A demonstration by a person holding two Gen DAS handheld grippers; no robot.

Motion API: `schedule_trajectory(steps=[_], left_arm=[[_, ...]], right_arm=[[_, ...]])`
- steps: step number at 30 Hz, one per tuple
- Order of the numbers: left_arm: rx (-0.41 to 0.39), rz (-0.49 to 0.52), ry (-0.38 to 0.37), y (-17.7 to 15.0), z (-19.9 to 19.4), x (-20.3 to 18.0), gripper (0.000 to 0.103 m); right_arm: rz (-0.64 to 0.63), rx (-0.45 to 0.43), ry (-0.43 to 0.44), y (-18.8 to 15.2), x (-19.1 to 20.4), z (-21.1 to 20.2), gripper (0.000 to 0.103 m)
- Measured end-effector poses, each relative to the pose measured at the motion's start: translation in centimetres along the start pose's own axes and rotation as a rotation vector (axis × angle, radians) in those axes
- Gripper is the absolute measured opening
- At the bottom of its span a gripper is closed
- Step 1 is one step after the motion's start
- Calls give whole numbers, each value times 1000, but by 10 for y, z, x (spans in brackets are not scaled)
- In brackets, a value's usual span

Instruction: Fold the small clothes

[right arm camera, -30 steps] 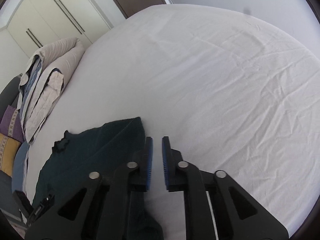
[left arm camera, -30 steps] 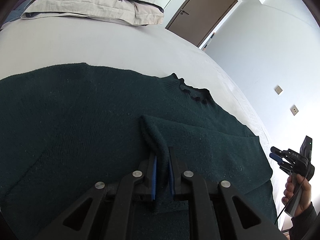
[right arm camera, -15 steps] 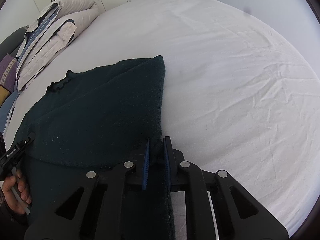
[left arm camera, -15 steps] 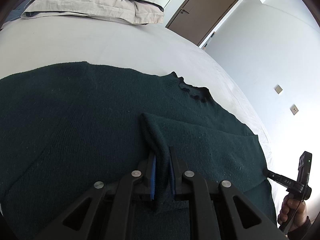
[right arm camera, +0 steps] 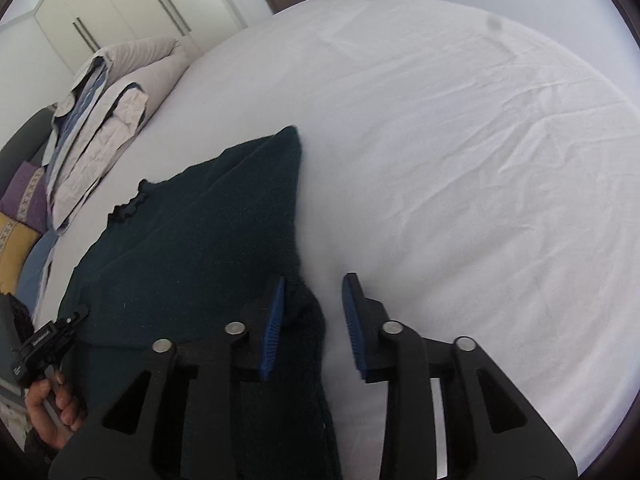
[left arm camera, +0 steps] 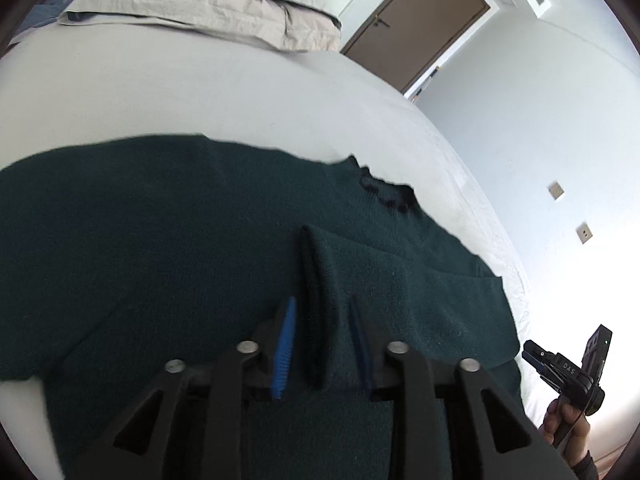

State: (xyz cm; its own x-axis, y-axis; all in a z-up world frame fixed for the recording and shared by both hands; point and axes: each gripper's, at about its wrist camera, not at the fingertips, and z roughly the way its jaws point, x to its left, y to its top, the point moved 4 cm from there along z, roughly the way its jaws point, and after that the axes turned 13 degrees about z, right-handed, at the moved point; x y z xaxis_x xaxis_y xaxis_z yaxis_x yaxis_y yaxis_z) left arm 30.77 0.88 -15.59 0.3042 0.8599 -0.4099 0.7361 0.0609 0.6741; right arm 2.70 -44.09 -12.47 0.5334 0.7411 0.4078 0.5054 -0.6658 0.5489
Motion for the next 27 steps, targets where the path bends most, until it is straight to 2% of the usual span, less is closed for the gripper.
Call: schedule_trajectory(steps=[1, 2, 4, 7, 9, 12, 15, 17, 20, 22, 24, 26, 27], left_arm=[[-42, -15, -4, -2, -22, 7, 58], [-74, -30, -2, -5, -41, 15, 64], [-130, -79, 23, -16, -83, 42, 66], [-166, -216, 94, -44, -138, 105, 66], [-202, -339, 160, -67, -174, 154, 65], [-272, -545, 203, -100, -223, 223, 65], [-336, -667, 257, -119, -259, 270, 65], [-375, -725, 264, -124, -269, 293, 65], [-412, -815, 226, -127, -268, 320, 61], [-439, -854, 234, -127, -270, 332, 59], [-448, -885, 248, -123, -269, 339, 50], [-431, -901, 258, -118, -264, 346, 25], [-419, -905, 265, -117, -264, 346, 19]], right_arm=[[-18, -59, 21, -2, 8, -20, 44], [-38, -109, 34, -6, 18, -37, 46], [-81, -182, 49, -19, 40, -64, 63], [-157, -247, 135, -48, 77, -94, 78], [-197, -260, 166, -67, 100, -102, 83], [-234, -209, 227, -92, 133, -103, 83], [-220, -163, 301, -112, 161, -102, 83], [-199, -117, 342, -124, 175, -102, 83], [-140, -27, 395, -139, 187, -100, 83], [-113, 5, 417, -146, 191, -101, 77], [-101, 19, 428, -150, 192, -104, 71], [-93, 25, 423, -151, 189, -104, 60], [-90, 27, 412, -151, 187, -103, 52]])
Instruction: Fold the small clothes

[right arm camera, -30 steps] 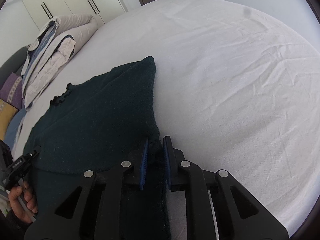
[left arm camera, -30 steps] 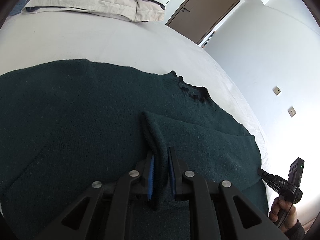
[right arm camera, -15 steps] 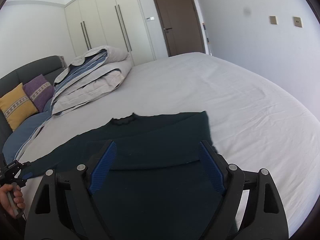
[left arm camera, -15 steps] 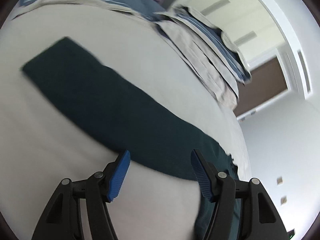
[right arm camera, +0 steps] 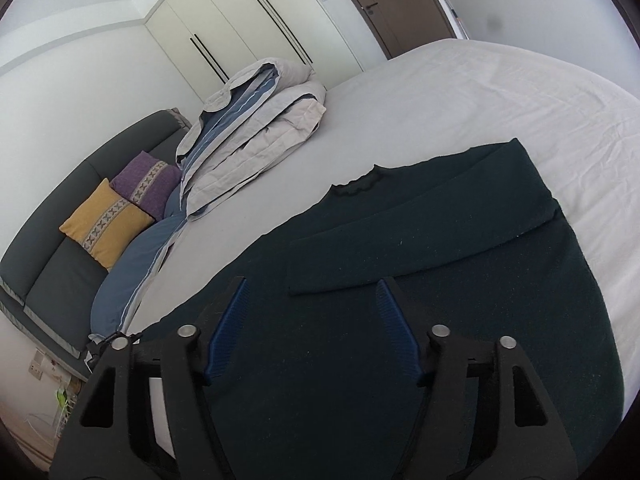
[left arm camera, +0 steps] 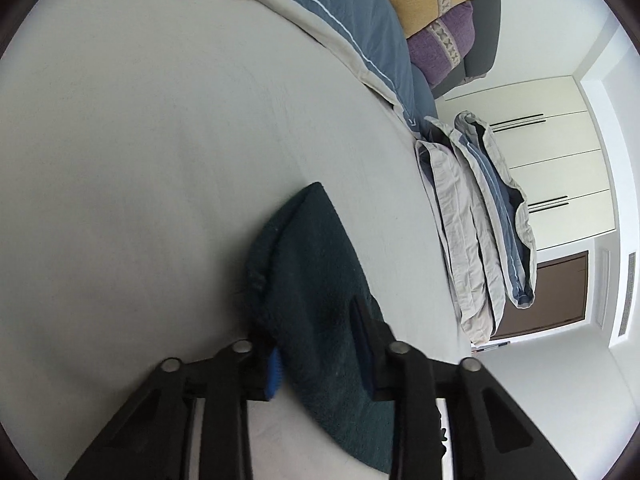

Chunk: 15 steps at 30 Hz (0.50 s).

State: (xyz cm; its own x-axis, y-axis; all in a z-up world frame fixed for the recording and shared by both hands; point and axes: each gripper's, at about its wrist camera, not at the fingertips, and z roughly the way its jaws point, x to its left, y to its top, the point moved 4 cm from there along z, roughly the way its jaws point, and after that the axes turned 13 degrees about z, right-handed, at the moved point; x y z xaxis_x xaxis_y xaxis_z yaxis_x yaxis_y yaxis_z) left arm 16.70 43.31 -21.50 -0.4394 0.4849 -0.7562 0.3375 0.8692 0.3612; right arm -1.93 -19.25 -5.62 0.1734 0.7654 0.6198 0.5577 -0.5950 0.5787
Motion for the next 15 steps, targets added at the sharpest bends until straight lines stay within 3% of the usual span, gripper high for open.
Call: schedule_trajectory(steps=[1, 4, 8, 12, 15], left_arm=[[2, 15, 6, 0, 0, -4, 10], [-17, 159, 18, -4, -9, -37, 8], [-10, 398, -5, -27, -14, -116, 8], [40, 695, -63, -91, -2, -222, 8], [88, 912, -121, -170, 13, -297, 8]], right_arm=[[3, 1, -8, 0, -2, 0, 47], [12, 4, -27, 3, -15, 1, 34], [61, 13, -38, 3, -39, 2, 34], [97, 7, -38, 3, -67, -8, 34], [133, -9, -37, 7, -89, -18, 34]])
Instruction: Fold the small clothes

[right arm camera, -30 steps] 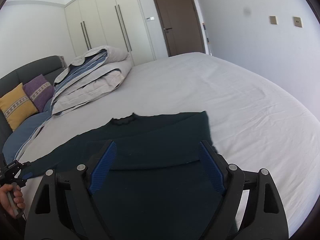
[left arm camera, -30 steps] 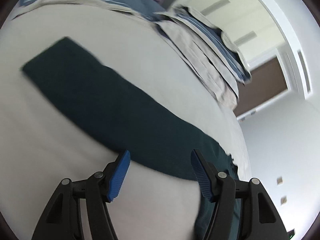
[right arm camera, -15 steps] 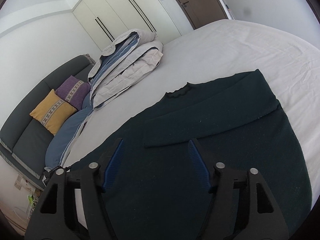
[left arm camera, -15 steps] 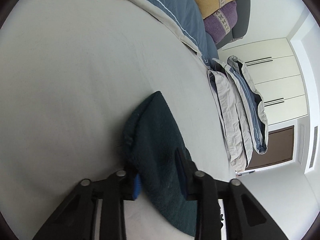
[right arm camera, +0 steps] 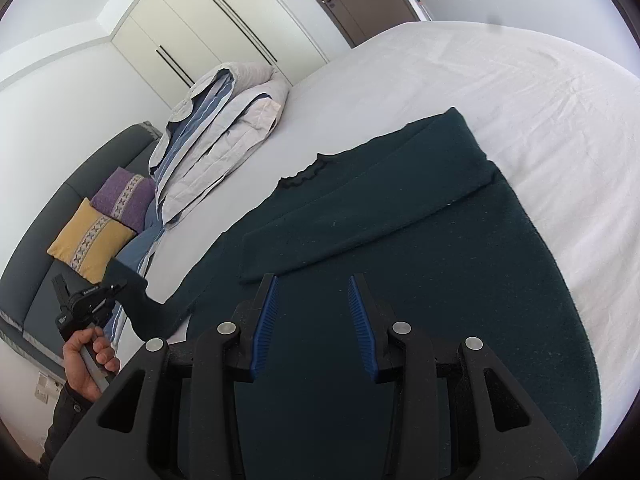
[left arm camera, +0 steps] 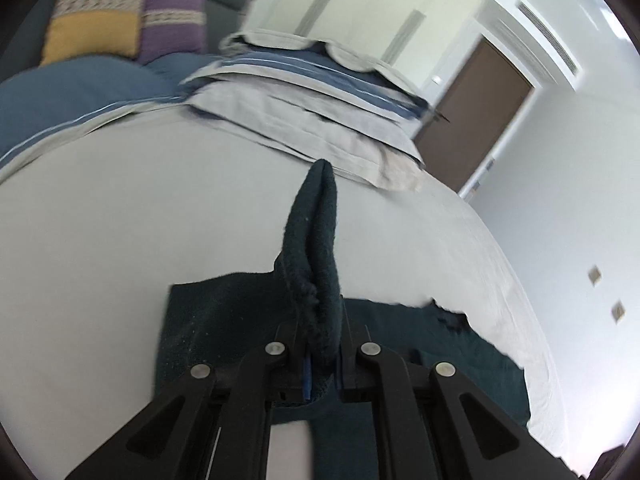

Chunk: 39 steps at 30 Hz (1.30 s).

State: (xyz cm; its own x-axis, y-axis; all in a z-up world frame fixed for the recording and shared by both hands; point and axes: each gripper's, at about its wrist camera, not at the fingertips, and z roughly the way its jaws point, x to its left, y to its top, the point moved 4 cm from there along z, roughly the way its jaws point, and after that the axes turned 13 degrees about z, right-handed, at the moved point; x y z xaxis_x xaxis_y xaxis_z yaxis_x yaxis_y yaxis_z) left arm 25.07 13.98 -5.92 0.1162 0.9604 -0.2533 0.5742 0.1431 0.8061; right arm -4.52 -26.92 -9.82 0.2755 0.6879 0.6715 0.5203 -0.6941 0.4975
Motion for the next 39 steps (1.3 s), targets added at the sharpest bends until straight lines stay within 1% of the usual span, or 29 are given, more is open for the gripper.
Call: schedule_trajectory(steps=[2, 4, 6, 7, 8, 9, 10, 11, 12, 13, 14, 16, 17, 19, 23, 26, 29, 31, 32, 33, 36, 39], left_arm=[[29, 107, -54, -8, 20, -65, 8], [71, 210, -106, -25, 43, -128, 8], [126, 288, -138, -50, 68, -176, 9], [162, 316, -151, -64, 81, -195, 10], [200, 332, -159, -78, 93, -207, 20], [243, 338, -173, -92, 104, -215, 27], [280, 330, -187, -103, 112, -219, 40], [296, 322, -197, -109, 115, -221, 48], [292, 316, -210, -113, 111, -220, 52], [281, 313, -216, -114, 104, -217, 65], [274, 315, -216, -114, 95, -215, 82], [222, 322, -214, -111, 69, -205, 96], [195, 321, -217, -111, 55, -194, 98], [167, 300, -233, -109, 34, -176, 98], [163, 211, -216, -110, 10, -129, 96], [166, 160, -176, -113, 2, -95, 93], [165, 97, -151, -113, -5, -63, 91], [154, 75, -134, -112, -11, -46, 90], [148, 67, -126, -111, -13, -40, 90], [144, 59, -120, -110, -15, -32, 90], [133, 36, -105, -107, -17, -16, 89], [129, 17, -92, -103, -13, -6, 88]], right_arm=[[24, -5, 6, 5, -14, -5, 35], [43, -13, 4, 10, -27, -8, 35], [56, -16, -8, 13, -40, -11, 36], [63, -19, -18, 15, -47, -13, 40], [73, -19, -29, 17, -54, -12, 41], [84, -15, -33, 19, -59, -12, 41], [94, -10, -34, 21, -64, -11, 41], [97, -8, -36, 24, -67, -9, 41], [91, -6, -40, 26, -69, -7, 41], [85, -1, -44, 28, -69, -4, 41], [81, 8, -44, 30, -69, 0, 41], [75, 42, -41, 34, -61, 17, 41], [66, 60, -35, 36, -55, 27, 41], [40, 108, -20, 40, -36, 51, 41], [-25, 199, -8, 48, 11, 110, 41], [-65, 270, -34, 50, 38, 156, 41], [-94, 323, -111, 50, 47, 201, 41], [-117, 362, -175, 47, 48, 226, 41], [-133, 373, -191, 45, 48, 234, 41], [-156, 364, -201, 44, 50, 238, 36], [-230, 347, -210, 40, 58, 239, 8], [-268, 306, -192, 49, 67, 229, 6]])
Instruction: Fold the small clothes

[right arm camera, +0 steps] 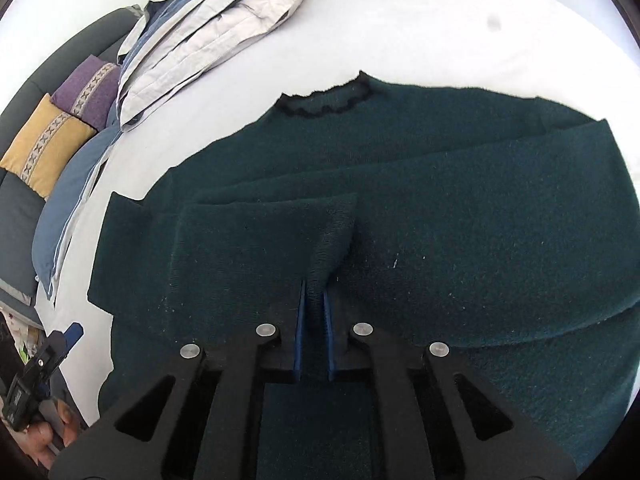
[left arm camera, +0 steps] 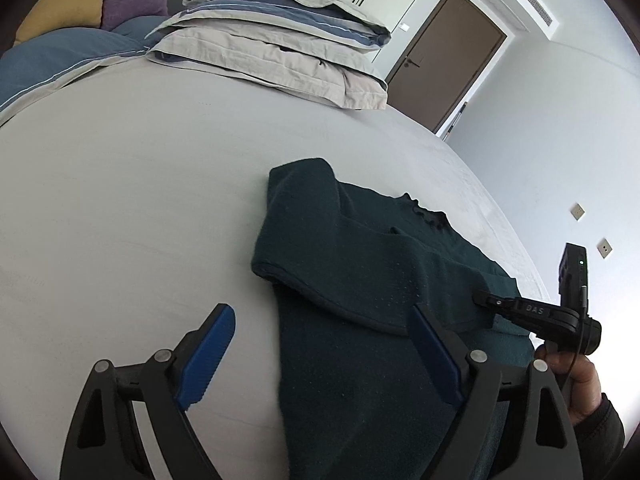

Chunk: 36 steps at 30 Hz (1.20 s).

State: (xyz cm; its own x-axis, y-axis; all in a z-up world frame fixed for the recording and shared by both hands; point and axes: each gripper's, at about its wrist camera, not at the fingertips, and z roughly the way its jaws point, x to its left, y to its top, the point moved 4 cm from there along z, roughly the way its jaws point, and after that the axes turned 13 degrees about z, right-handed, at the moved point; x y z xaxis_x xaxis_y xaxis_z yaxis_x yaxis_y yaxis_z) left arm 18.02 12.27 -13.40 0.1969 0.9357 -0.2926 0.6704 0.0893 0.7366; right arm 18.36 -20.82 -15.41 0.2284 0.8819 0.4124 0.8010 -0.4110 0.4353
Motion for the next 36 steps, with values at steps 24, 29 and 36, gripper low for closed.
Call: schedule_trajectory(steps=[24, 29, 36], left_arm=[[156, 1, 144, 93, 144, 42, 77], [181, 79, 211, 92, 168, 42, 52], [149, 115, 229, 87, 166, 46, 17]], right_arm=[[14, -5, -25, 37, -63, 20, 7], [-3, -15, -38, 35, -62, 25, 7], [41, -39, -20, 37, -67, 32, 6]])
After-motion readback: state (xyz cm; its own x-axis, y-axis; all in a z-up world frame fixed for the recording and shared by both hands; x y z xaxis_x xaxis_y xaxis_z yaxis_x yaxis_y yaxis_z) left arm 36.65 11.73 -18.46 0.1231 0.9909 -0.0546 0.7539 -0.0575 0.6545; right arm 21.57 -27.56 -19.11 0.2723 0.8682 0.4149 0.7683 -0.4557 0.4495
